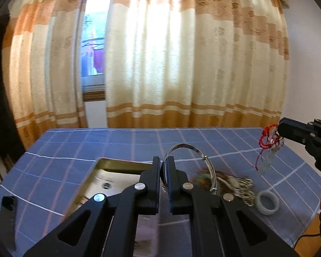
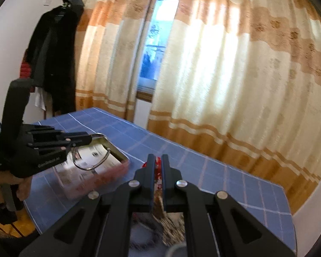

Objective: Organize jewelry
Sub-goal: 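Carry the silver bangle with the left tool while the right tool carries the red bracelet to the tin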

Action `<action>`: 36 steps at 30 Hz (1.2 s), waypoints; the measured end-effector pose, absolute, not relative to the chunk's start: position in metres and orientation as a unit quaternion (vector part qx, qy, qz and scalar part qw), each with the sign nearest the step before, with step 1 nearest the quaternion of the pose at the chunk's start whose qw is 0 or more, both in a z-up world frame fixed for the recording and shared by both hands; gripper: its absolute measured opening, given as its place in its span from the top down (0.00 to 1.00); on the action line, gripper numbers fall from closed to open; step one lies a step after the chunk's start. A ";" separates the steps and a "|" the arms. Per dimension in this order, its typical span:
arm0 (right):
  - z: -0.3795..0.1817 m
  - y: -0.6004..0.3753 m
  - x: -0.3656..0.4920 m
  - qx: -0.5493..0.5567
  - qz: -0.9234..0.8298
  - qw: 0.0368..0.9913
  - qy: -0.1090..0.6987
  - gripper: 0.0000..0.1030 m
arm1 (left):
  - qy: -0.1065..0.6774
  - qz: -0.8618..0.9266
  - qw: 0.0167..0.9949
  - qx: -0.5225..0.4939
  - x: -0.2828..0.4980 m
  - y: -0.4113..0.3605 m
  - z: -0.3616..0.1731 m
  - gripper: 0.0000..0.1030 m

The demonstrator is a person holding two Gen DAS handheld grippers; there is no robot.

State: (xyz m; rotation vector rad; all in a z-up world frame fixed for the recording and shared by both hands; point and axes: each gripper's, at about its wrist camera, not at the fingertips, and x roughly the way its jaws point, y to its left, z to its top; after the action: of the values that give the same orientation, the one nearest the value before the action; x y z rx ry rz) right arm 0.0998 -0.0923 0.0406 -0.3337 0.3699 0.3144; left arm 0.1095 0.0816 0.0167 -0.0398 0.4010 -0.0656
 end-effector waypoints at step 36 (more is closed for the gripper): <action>-0.068 0.013 0.234 -0.115 0.229 0.916 0.310 0.94 | 0.333 0.057 0.941 -0.003 0.208 0.170 -0.042 0.94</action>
State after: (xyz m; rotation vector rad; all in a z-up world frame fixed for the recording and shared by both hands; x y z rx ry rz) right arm 0.2340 0.0135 -0.0681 -0.2357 0.6387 0.4705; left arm 0.2076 0.1702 -0.0425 -0.0068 0.6802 0.1155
